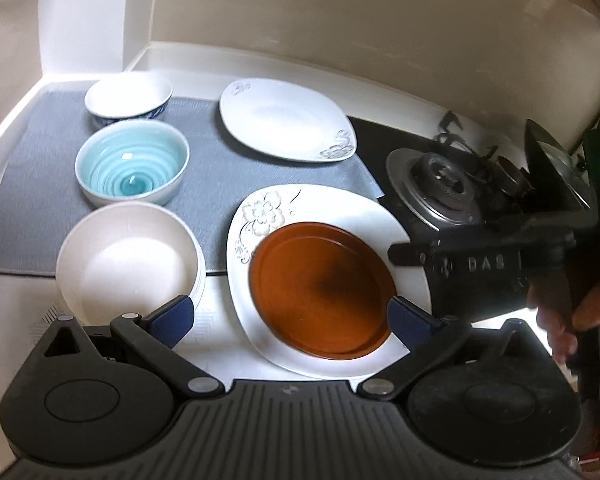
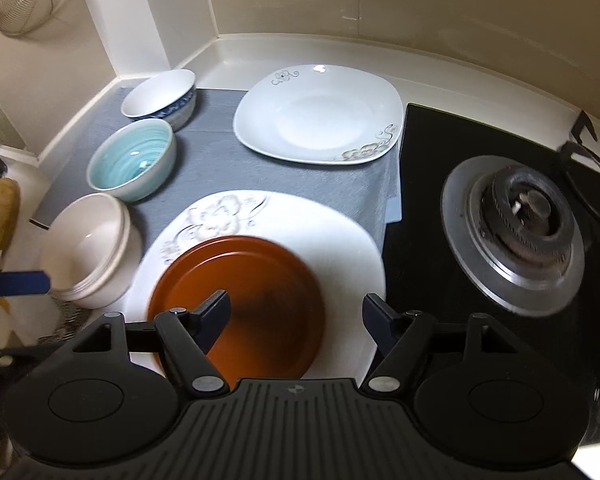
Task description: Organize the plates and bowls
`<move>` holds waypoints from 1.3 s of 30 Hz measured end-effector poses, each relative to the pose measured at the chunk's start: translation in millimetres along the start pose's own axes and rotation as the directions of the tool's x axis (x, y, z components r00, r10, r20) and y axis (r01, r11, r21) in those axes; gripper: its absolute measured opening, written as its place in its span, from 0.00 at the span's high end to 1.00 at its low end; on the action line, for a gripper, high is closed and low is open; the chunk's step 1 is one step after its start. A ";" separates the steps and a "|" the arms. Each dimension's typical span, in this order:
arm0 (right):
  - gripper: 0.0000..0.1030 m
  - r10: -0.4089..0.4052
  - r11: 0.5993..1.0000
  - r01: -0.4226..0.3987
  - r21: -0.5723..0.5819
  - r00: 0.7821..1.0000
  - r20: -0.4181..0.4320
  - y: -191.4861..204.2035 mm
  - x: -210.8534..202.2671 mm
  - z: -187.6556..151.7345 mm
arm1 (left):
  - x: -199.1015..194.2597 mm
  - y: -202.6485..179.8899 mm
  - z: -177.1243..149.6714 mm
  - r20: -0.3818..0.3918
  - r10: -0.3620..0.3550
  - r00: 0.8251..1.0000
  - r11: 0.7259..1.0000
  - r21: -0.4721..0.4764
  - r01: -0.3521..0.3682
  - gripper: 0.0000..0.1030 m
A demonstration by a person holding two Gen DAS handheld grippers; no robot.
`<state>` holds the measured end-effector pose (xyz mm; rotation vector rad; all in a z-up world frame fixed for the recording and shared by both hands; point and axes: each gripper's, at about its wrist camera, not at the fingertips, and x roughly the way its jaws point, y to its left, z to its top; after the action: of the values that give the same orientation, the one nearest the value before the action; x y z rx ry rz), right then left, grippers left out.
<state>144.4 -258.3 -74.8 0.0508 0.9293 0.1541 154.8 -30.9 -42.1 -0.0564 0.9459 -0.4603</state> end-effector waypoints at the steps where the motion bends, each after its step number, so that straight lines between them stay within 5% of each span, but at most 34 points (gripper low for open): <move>1: 0.26 -0.002 1.000 0.002 0.008 1.000 0.003 1.7 -4.1 -2.9 | -2.9 0.1 0.8 0.005 -0.007 1.000 1.000 0.010 0.007 0.00; 24: 0.20 -0.090 0.985 0.073 0.159 0.990 0.108 42.2 -60.6 -41.4 | -46.5 -1.1 12.1 0.058 -0.120 0.991 0.976 0.188 0.107 0.00; 32: 0.18 -0.150 0.974 0.113 0.195 0.971 0.185 23.1 -86.3 -37.9 | -37.6 -3.9 44.9 0.066 -0.138 0.988 0.982 0.137 0.128 0.00; 39: 0.17 -0.117 0.981 0.078 0.176 0.966 0.229 -18.1 -70.8 -14.3 | -9.2 -5.6 95.9 0.090 -0.034 0.995 0.999 0.045 0.030 0.00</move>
<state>93.3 -287.5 -29.2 0.1734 0.7010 -0.0217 224.3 -46.8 23.0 -0.0528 0.8465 -0.5040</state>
